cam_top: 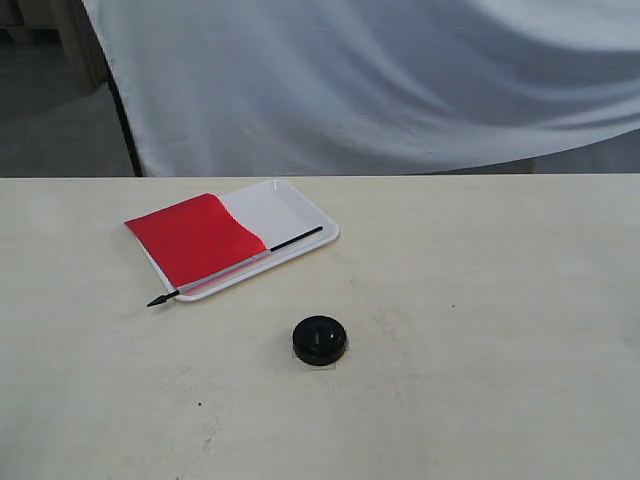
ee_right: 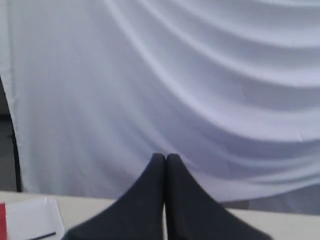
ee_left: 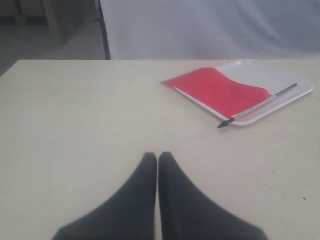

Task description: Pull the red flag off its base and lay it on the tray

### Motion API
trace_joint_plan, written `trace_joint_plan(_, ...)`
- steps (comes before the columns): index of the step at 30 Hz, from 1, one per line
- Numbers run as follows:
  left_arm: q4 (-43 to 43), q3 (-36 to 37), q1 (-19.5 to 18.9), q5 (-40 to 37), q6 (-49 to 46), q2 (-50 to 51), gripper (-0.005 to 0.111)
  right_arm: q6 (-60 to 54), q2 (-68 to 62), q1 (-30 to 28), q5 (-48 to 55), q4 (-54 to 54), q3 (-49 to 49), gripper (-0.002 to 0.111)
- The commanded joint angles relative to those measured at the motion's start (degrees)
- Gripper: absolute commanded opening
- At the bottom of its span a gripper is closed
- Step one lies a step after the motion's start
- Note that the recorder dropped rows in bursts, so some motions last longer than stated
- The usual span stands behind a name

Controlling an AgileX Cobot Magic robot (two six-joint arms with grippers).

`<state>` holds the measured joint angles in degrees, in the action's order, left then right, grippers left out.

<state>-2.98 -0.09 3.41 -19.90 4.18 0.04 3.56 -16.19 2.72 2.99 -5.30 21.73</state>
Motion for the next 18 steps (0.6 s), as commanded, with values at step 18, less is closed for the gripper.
trace_joint_plan(18,0.29,0.09,0.13,0.22,0.13,-0.04,0.001,2.78,16.19,0.53,2.45,0.9,-3.06,-0.001)
